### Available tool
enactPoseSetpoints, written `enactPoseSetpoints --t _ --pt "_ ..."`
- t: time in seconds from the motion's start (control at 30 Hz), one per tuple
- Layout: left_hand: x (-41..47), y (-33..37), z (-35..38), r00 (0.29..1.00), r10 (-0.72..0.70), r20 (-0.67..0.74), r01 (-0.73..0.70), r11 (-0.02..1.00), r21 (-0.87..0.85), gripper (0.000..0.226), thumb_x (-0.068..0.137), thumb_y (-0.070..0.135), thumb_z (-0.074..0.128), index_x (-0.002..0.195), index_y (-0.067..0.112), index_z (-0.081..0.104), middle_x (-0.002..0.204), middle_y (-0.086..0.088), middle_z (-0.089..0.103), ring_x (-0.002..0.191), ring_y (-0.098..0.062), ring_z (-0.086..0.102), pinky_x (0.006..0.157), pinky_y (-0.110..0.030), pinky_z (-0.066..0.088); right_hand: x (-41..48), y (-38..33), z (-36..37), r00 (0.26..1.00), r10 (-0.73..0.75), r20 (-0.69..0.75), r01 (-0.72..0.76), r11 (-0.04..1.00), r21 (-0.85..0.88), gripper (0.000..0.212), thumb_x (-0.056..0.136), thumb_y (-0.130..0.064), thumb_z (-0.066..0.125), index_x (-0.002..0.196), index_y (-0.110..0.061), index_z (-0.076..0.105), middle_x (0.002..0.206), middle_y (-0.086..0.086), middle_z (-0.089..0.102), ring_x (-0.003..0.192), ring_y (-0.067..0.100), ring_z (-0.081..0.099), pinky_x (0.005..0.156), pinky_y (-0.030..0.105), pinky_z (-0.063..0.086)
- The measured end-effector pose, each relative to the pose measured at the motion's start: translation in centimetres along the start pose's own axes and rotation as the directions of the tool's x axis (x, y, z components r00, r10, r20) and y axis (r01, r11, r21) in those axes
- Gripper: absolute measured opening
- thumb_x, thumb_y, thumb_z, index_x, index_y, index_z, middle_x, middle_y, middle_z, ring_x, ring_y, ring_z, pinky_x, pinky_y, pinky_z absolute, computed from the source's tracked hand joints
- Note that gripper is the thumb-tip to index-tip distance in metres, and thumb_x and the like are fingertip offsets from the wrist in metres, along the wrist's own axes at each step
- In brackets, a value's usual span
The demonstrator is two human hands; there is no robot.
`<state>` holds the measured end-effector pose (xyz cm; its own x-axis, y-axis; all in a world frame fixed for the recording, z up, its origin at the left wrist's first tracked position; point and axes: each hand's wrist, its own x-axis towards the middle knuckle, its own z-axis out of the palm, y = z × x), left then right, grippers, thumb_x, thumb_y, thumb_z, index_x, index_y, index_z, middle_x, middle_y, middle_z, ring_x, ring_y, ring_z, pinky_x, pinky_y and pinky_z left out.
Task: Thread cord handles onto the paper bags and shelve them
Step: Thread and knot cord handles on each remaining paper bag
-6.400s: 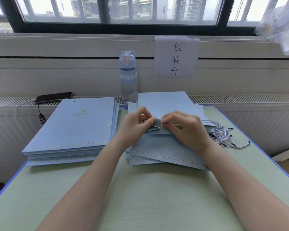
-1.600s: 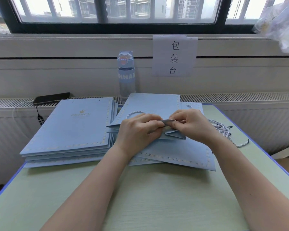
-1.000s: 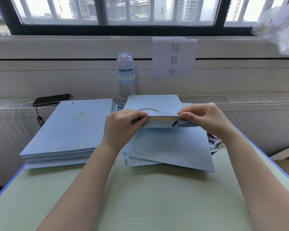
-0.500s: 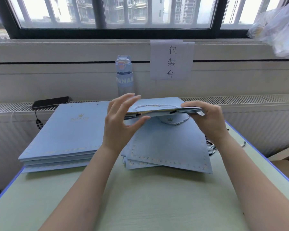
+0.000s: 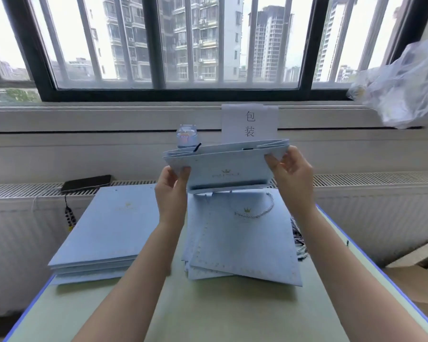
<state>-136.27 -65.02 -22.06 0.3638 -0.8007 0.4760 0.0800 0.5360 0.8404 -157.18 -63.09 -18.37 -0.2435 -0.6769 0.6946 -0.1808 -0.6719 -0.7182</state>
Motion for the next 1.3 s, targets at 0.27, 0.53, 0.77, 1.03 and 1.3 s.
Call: enactPoseSetpoints --t 0.27,0.53,0.77,1.03,1.3 --pt "4.9 4.4 2.6 0.994 -0.111 0.006 0.111 0.994 -0.015 0.016 0.094 0.027 0.058 0.081 0.019 0.057 0.076 0.004 0.064 0.058 0.001 0.056 0.057 -0.017 0.045 3.2 0.2 -1.7 0.926 0.370 0.079 -0.354 0.921 -0.162 0.014 0.091 -0.015 0.062 0.104 -0.011 0.061 0.081 0.000 0.066 0.064 0.010 0.058 0.049 0.016 0.044" --pt "5.7 5.0 1.9 0.980 -0.195 -0.024 0.196 0.980 0.036 0.033 0.095 0.018 0.058 0.124 0.001 0.059 0.109 -0.009 0.066 0.092 -0.012 0.058 0.082 -0.018 0.047 1.9 -0.7 -1.6 0.868 0.492 0.058 -0.495 0.867 0.050 0.010 0.092 -0.008 0.058 0.091 -0.012 0.067 0.084 0.002 0.068 0.065 0.009 0.063 0.058 0.021 0.051" --pt "4.9 4.6 0.6 0.987 -0.156 0.034 0.149 0.976 0.157 0.041 0.091 0.011 0.061 0.131 0.008 0.055 0.115 -0.005 0.067 0.094 -0.010 0.064 0.091 -0.027 0.050 0.5 -1.3 -1.3 0.909 0.418 -0.004 -0.417 0.908 0.033 0.017 0.094 -0.010 0.055 0.085 -0.020 0.065 0.088 0.002 0.070 0.081 0.019 0.065 0.081 0.037 0.052" --pt "2.3 3.2 0.4 0.978 -0.093 0.188 -0.007 0.881 0.473 0.050 0.089 0.005 0.060 0.138 0.012 0.049 0.133 -0.002 0.057 0.116 -0.018 0.057 0.100 -0.025 0.040 -1.0 -1.2 -1.7 0.872 0.486 0.063 -0.489 0.859 0.153 0.032 0.074 -0.008 0.054 0.100 -0.024 0.060 0.091 0.002 0.066 0.072 0.018 0.058 0.062 0.030 0.044" --pt "5.7 2.5 2.0 0.839 -0.225 0.496 -0.138 0.793 0.593 0.043 0.089 -0.006 0.050 0.127 0.012 0.060 0.119 0.006 0.062 0.116 -0.010 0.056 0.089 -0.005 0.040 -1.2 2.3 -3.5 0.878 0.458 -0.139 -0.477 0.860 -0.182 0.075 0.084 -0.032 0.066 0.147 -0.016 0.028 0.108 -0.008 0.059 0.102 0.013 0.056 0.087 0.030 0.043"
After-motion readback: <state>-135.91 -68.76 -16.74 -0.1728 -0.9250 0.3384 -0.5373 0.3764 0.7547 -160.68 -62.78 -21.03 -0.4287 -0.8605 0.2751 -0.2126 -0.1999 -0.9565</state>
